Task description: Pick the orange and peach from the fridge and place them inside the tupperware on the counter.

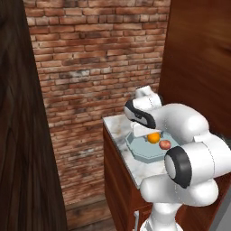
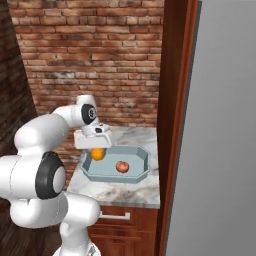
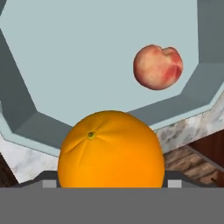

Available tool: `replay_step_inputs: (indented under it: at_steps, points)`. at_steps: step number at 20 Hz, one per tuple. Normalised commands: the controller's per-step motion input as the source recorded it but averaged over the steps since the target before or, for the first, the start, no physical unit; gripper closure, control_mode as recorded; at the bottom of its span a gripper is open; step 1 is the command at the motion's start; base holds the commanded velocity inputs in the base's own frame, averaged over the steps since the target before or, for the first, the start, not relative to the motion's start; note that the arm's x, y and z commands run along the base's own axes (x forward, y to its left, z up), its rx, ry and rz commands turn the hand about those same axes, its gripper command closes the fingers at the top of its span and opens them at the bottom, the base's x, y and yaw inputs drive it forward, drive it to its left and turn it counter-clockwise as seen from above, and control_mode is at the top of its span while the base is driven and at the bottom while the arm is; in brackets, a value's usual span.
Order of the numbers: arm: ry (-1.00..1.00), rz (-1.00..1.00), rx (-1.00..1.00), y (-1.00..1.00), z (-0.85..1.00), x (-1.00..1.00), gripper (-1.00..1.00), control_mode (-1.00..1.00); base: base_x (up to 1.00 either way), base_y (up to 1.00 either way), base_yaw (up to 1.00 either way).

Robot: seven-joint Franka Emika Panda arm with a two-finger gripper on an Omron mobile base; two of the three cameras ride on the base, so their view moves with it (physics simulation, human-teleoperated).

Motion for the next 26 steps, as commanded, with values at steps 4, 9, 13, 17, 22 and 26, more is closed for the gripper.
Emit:
replay_step_inputs:
  at_steps: [4,9,13,17,22,26]
  points:
    - [0.0,0.0,0.0,0.0,-0.22,0.35,1.0,-1.0,0.0,0.0,0.0]
    - [0.0,0.0,0.0,0.0,-0.21,0.37,1.0,-1.0,0.0,0.0,0.0]
    - [0.0,0.0,0.0,0.0,-0.25,0.3,1.0,-1.0,0.0,0.0,0.0]
    - [0.0,0.0,0.0,0.0,-0.29,0.16,1.0,-1.0,0.0,0.0,0.0]
    - [0.0,0.0,0.0,0.0,-0.38,0.0,1.0,-1.0,0.0,0.0,0.0]
    - [0.0,0.0,0.0,0.0,-0.33,0.0,1.0,-1.0,0.0,0.0,0.0]
